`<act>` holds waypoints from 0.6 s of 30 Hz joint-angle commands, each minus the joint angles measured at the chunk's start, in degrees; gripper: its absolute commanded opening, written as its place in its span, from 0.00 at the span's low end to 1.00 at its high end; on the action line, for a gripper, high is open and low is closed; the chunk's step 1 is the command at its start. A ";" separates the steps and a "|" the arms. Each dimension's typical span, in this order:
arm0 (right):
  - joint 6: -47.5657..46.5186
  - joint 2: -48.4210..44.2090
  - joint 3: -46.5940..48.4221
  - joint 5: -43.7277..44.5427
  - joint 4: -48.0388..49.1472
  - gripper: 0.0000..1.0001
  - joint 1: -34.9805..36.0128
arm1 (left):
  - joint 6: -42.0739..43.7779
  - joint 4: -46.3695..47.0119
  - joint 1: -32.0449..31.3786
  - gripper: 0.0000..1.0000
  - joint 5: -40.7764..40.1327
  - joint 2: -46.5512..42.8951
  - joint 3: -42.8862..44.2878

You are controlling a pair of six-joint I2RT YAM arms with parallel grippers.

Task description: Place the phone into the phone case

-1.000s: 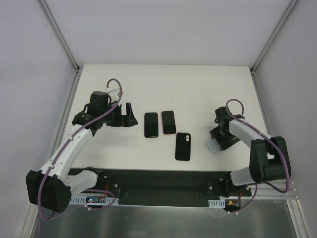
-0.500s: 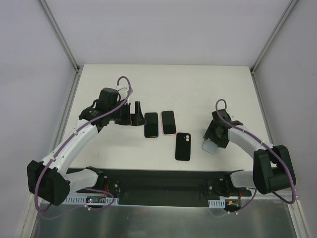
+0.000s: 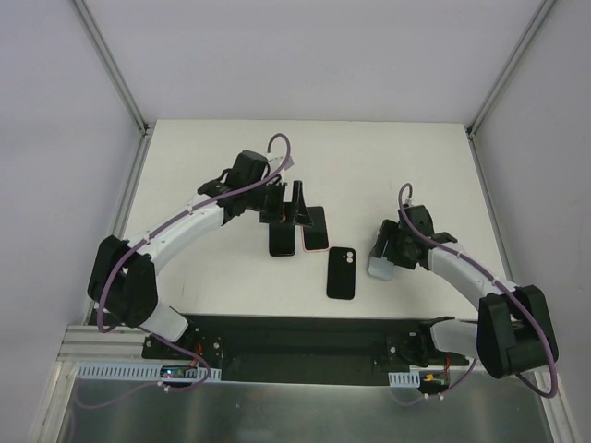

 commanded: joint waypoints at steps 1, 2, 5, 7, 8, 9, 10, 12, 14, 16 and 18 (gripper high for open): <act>-3.22 -5.18 -0.59 -5.32 6.06 0.35 0.42 | -3.20 6.57 -3.07 0.86 4.21 5.55 6.17; -3.48 -5.71 -0.60 -5.67 6.24 0.35 0.51 | -3.47 6.92 -3.51 0.85 5.08 6.71 6.78; -4.36 -7.38 -0.77 -7.78 7.21 0.34 0.51 | -4.35 8.16 -4.65 0.80 6.58 10.93 9.68; -5.50 -8.70 -0.77 -9.98 8.09 0.33 0.69 | -4.87 8.95 -5.18 0.79 7.20 12.86 11.36; -5.86 -9.05 -0.77 -10.68 8.26 0.33 0.86 | -5.05 9.30 -5.27 0.79 7.37 13.30 11.88; -6.30 -9.49 -0.86 -11.38 8.44 0.33 1.39 | -5.22 9.56 -5.44 0.79 7.72 13.83 12.93; -6.82 -10.45 -0.77 -11.65 8.62 0.32 1.65 | -5.57 10.17 -5.62 0.79 8.16 14.88 13.46; -7.44 -11.60 -1.38 -12.44 9.58 0.32 2.70 | -6.01 10.88 -5.62 0.79 8.78 15.76 14.60; -7.88 -13.01 -1.91 -12.88 10.37 0.31 3.41 | -6.72 12.46 -5.62 0.79 10.01 17.08 15.14; -7.88 -14.15 -2.62 -14.02 11.69 0.31 4.11 | -7.86 14.47 -5.71 0.79 12.28 18.14 15.05; -8.23 -14.50 -2.62 -15.42 12.22 0.31 4.73 | -9.09 17.03 -5.80 0.78 13.44 18.93 14.88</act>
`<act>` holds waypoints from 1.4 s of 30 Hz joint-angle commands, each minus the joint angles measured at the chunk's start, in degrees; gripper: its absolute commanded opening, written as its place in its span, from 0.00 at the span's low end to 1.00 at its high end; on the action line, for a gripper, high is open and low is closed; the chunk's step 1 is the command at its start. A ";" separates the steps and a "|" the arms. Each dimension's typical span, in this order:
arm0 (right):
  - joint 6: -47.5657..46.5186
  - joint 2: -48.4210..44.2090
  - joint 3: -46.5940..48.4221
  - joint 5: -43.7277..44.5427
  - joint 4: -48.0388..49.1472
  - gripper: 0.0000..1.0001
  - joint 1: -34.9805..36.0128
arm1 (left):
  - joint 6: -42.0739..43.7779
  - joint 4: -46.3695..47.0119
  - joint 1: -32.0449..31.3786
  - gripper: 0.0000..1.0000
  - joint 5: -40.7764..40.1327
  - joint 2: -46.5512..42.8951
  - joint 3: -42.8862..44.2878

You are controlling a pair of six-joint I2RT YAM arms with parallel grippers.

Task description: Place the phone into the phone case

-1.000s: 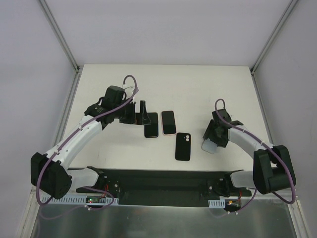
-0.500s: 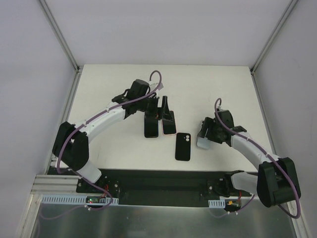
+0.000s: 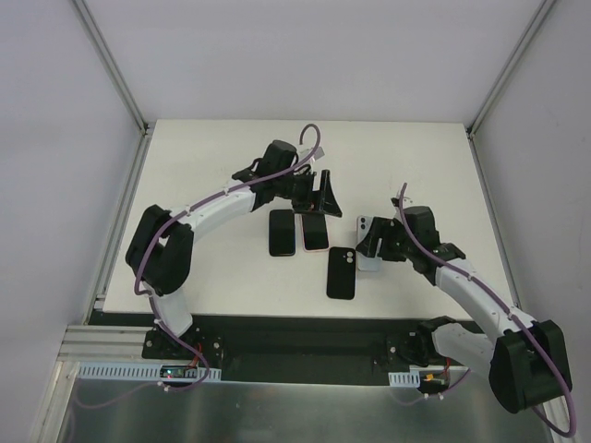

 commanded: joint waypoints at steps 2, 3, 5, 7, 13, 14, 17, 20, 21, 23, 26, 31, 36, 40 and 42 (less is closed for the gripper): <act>-2.22 -3.01 0.33 -4.63 5.23 0.31 1.87 | -3.04 6.41 -1.30 0.78 5.09 2.32 2.18; -2.22 -3.19 0.42 -4.81 5.23 0.31 1.96 | -3.21 6.41 -1.47 0.77 5.27 2.76 2.26; -2.57 -3.36 0.95 -6.04 5.23 0.31 2.40 | -3.39 8.15 -1.91 0.77 5.97 3.73 2.44; -2.49 -3.36 1.30 -6.74 5.31 0.30 2.66 | -3.83 8.78 -2.26 0.75 6.32 4.87 2.70; -2.40 -3.98 1.92 -9.03 5.84 0.30 4.24 | -6.38 12.30 -2.53 0.68 8.34 7.42 2.88; -2.49 -3.98 2.00 -9.12 5.84 0.30 4.59 | -6.73 12.65 -2.53 0.64 8.52 7.69 2.88; -2.40 -4.15 2.18 -9.29 5.93 0.30 5.21 | -7.61 13.53 -2.88 0.63 8.78 8.74 2.88; -2.40 -4.24 2.27 -9.56 6.02 0.30 5.74 | -8.05 14.06 -2.97 0.59 8.96 9.10 2.53; -2.40 -4.16 2.27 -9.56 5.93 0.30 5.74 | -8.31 14.15 -3.14 0.53 9.14 9.27 2.44; -2.49 -4.33 2.44 -9.91 6.02 0.30 6.18 | -8.40 14.32 -3.06 0.49 9.31 9.36 2.27; -2.58 -4.15 2.97 -10.00 5.58 0.30 6.61 | -8.93 14.59 -3.14 0.36 9.75 9.45 1.92; -2.66 -4.15 3.85 -9.12 4.61 0.31 6.88 | -10.95 15.82 -3.06 0.23 11.16 9.19 0.60; -2.58 -3.89 4.55 -8.86 4.00 0.31 6.88 | -12.18 16.69 -3.14 0.10 12.21 8.92 -0.90; -2.31 -3.45 5.69 -7.72 2.07 0.39 6.97 | -13.67 17.05 -3.14 0.00 12.92 9.18 -1.25; -2.22 -3.62 6.57 -6.14 0.75 0.51 6.97 | -14.20 16.96 -3.06 0.00 12.57 8.92 -1.51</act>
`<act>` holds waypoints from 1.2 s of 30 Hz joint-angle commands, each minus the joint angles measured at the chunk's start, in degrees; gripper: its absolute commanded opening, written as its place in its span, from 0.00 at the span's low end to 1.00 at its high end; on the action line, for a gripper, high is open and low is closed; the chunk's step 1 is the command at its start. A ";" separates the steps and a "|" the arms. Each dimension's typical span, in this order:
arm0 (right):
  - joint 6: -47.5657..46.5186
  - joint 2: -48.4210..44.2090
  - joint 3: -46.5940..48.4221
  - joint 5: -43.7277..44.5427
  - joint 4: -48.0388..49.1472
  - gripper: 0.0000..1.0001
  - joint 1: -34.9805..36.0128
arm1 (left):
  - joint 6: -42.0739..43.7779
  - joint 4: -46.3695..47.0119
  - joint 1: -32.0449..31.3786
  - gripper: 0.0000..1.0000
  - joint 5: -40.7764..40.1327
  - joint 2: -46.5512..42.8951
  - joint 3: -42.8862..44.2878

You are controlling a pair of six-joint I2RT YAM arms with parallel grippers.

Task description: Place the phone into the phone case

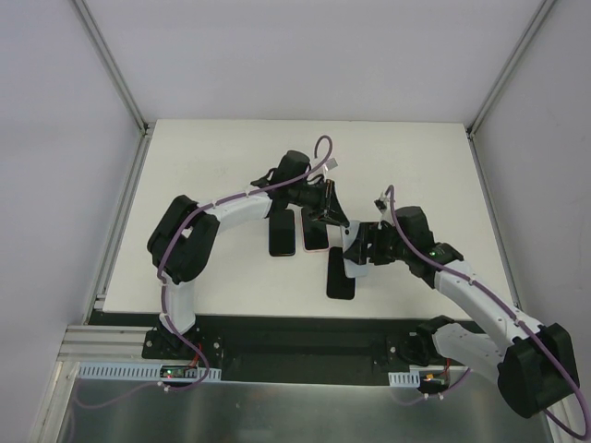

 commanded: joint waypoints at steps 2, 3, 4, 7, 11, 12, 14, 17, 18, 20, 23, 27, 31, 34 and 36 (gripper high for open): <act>-0.15 -2.10 6.07 4.26 -1.91 0.68 0.48 | -1.61 2.14 -0.35 0.00 2.42 -0.76 -1.32; -0.24 -2.54 6.86 5.51 -3.31 0.73 0.48 | -1.88 2.06 -0.35 0.00 1.98 -0.94 -1.49; -0.58 -3.15 7.48 7.61 -5.76 0.82 0.74 | -2.23 1.53 -0.08 0.00 0.85 -1.11 -1.67; -1.81 -4.65 9.67 12.78 -9.81 0.89 2.84 | -2.93 0.21 0.18 0.00 -1.87 -2.08 -1.76; -4.97 -3.86 13.19 22.02 -14.83 0.90 7.67 | -4.68 -1.81 0.62 0.00 -4.69 -4.01 -1.50; -5.33 -3.69 13.72 23.78 -15.45 0.89 8.82 | -5.21 -2.07 0.62 0.00 -4.96 -4.36 -1.49; -6.12 -3.51 14.77 28.53 -16.51 0.86 12.59 | -7.40 -2.25 1.32 0.00 -6.01 -5.24 -1.58; -6.83 -2.37 16.09 36.52 -17.12 0.78 18.74 | -10.22 -2.25 2.03 0.00 -6.98 -6.65 -1.76; -6.74 -1.84 16.44 38.81 -17.21 0.76 20.50 | -10.92 -2.17 2.46 0.00 -7.60 -6.91 -1.76; -8.31 0.43 17.76 46.45 -17.39 0.69 25.60 | -13.11 -2.25 2.82 0.00 -8.04 -7.88 -1.76; -8.94 4.73 19.43 54.90 -17.74 0.66 31.14 | -15.23 -2.16 3.35 0.00 -8.74 -8.93 -1.50; -9.47 11.51 22.94 62.72 -17.82 0.65 35.36 | -17.08 -2.34 3.61 0.00 -8.66 -9.73 -1.14; -9.03 19.42 27.07 73.34 -21.59 0.58 38.44 | -18.22 -2.60 3.61 0.00 -9.36 -10.78 -2.02; -8.32 25.04 30.06 77.84 -24.41 0.53 39.32 | -18.75 -3.22 3.61 0.00 -9.53 -11.66 -2.72; -7.71 28.21 31.03 79.25 -25.64 0.49 39.50 | -18.84 -4.27 3.61 0.00 -9.97 -12.10 -2.81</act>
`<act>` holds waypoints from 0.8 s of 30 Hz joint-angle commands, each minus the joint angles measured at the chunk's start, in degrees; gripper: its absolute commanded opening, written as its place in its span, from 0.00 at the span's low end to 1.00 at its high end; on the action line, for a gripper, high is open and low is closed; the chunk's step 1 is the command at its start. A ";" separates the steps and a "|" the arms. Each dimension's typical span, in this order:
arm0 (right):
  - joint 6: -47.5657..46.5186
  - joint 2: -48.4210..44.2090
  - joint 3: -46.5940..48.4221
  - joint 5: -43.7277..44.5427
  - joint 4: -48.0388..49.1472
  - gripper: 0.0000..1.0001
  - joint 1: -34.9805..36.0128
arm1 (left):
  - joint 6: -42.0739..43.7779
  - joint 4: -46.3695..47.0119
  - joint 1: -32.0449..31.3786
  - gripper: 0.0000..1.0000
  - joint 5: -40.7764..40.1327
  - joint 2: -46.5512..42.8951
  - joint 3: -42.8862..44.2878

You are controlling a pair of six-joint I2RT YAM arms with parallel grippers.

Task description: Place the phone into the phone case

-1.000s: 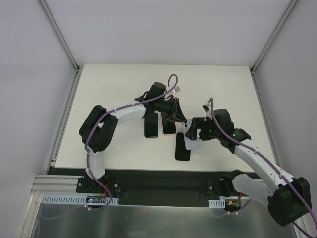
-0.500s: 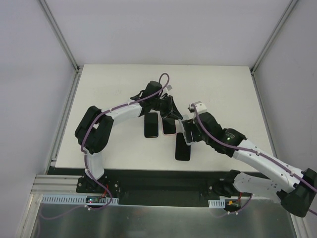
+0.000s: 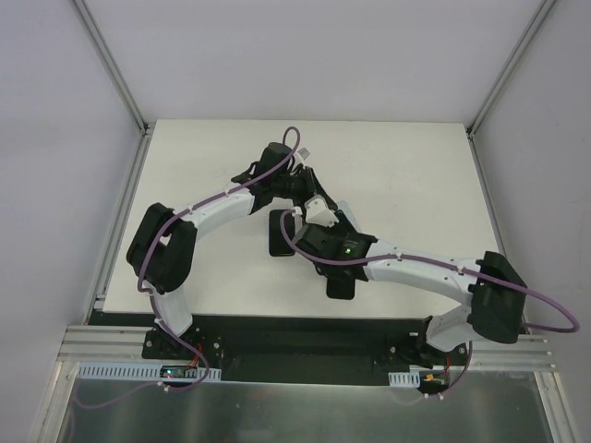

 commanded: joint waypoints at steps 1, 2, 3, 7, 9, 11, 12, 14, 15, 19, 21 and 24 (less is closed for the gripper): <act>0.73 4.55 4.44 11.65 -6.10 0.46 1.25 | -2.73 0.36 -0.13 0.00 -0.29 -4.74 -0.39; 0.90 6.03 5.05 12.45 -6.55 0.45 1.43 | -2.73 0.19 -0.13 0.00 -0.90 -5.00 -0.48; 0.91 6.66 5.40 12.98 -7.77 0.43 1.60 | -2.65 -0.43 -0.13 0.00 -1.08 -5.18 -0.48; 0.91 9.82 6.72 15.43 -9.19 0.39 3.10 | -2.91 -1.31 -0.13 0.00 -1.17 -5.00 0.31; 0.91 10.70 7.51 16.06 -10.76 0.35 3.45 | -2.65 -1.75 -0.13 0.00 -1.34 -5.00 0.58; 2.93 11.76 7.95 17.11 -11.47 0.33 3.80 | -2.47 -2.45 -0.04 0.00 -1.70 -5.18 0.49; 3.01 11.93 8.04 17.20 -11.74 0.28 4.15 | -2.30 -2.45 -0.13 0.00 -1.61 -5.26 0.49; 2.93 12.11 7.78 17.11 -11.39 0.24 4.33 | -1.86 -2.80 -0.13 0.00 -1.96 -5.44 0.32; 2.93 12.20 7.52 17.03 -11.21 0.19 4.42 | -1.68 -2.80 -0.13 0.00 -1.96 -5.44 0.14; 2.75 12.20 7.25 17.46 -11.04 0.02 4.77 | -0.45 -3.24 -0.13 0.00 -1.70 -5.44 -0.12; 2.66 12.20 7.25 17.99 -11.04 0.01 5.12 | -0.10 -3.24 -0.13 0.00 -1.52 -5.35 -0.04; 2.75 11.94 7.25 18.78 -11.39 0.01 5.38 | 0.60 -3.24 -0.04 0.09 -1.43 -5.44 0.23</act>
